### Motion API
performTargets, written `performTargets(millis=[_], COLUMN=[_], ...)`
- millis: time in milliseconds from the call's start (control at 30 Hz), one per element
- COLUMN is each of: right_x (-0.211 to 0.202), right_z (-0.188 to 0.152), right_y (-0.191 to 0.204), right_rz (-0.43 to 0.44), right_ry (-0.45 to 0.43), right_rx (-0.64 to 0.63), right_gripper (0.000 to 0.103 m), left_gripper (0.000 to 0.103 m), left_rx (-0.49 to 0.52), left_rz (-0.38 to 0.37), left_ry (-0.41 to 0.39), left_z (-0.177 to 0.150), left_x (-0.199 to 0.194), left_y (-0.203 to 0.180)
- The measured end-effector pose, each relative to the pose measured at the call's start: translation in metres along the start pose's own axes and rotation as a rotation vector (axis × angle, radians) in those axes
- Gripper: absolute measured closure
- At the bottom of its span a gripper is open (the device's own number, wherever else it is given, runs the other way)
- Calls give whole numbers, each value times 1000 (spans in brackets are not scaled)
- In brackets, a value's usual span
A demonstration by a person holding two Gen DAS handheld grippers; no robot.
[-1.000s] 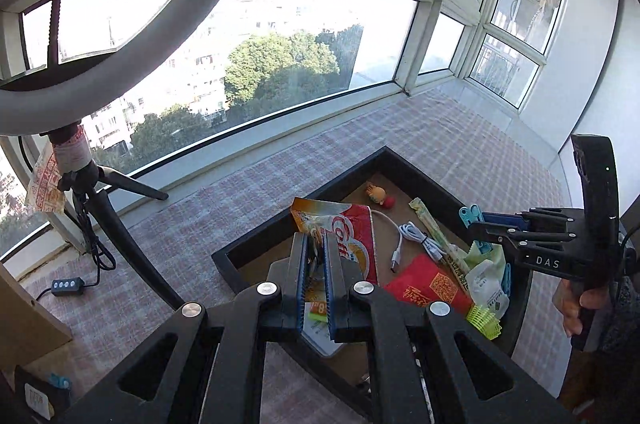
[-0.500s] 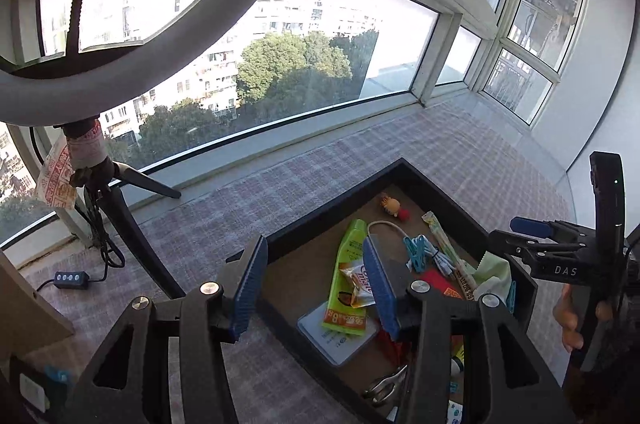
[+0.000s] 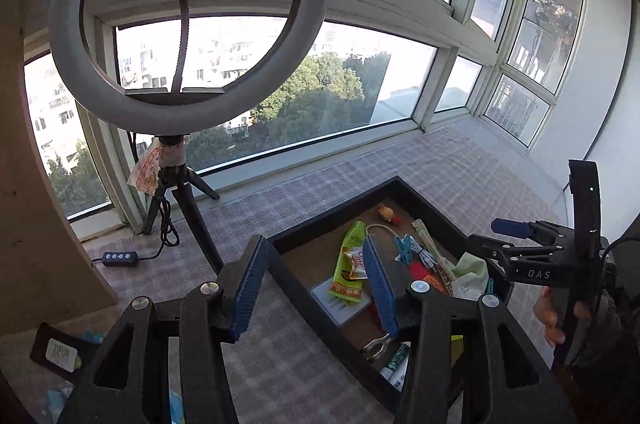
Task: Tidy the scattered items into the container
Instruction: 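Move both grippers back over the pile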
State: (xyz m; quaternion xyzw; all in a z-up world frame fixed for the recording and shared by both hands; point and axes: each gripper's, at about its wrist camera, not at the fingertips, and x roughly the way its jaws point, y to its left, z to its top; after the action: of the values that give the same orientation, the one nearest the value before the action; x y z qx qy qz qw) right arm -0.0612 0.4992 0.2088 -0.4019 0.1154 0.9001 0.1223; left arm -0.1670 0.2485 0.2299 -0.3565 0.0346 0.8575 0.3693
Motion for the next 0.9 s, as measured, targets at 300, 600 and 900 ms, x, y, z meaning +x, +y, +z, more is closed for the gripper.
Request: performTargets(millis=[300,600,900], right_x=[-53,-35,6], right_z=[-7,-46,-101], right_y=[53,125,226], right_rz=[85,194,383], right_ry=[-63,18,119], right_rx=[-132,-284,-559], right_gripper=[26,26,26], left_gripper=[55,45,44], left_rx=[-3,-74,-166], left_rz=[100,362,507], left_ry=[-88,-45,146], left_z=[-20,-104,-204], left_x=[-105,-173,-176], left_y=[27,99,179])
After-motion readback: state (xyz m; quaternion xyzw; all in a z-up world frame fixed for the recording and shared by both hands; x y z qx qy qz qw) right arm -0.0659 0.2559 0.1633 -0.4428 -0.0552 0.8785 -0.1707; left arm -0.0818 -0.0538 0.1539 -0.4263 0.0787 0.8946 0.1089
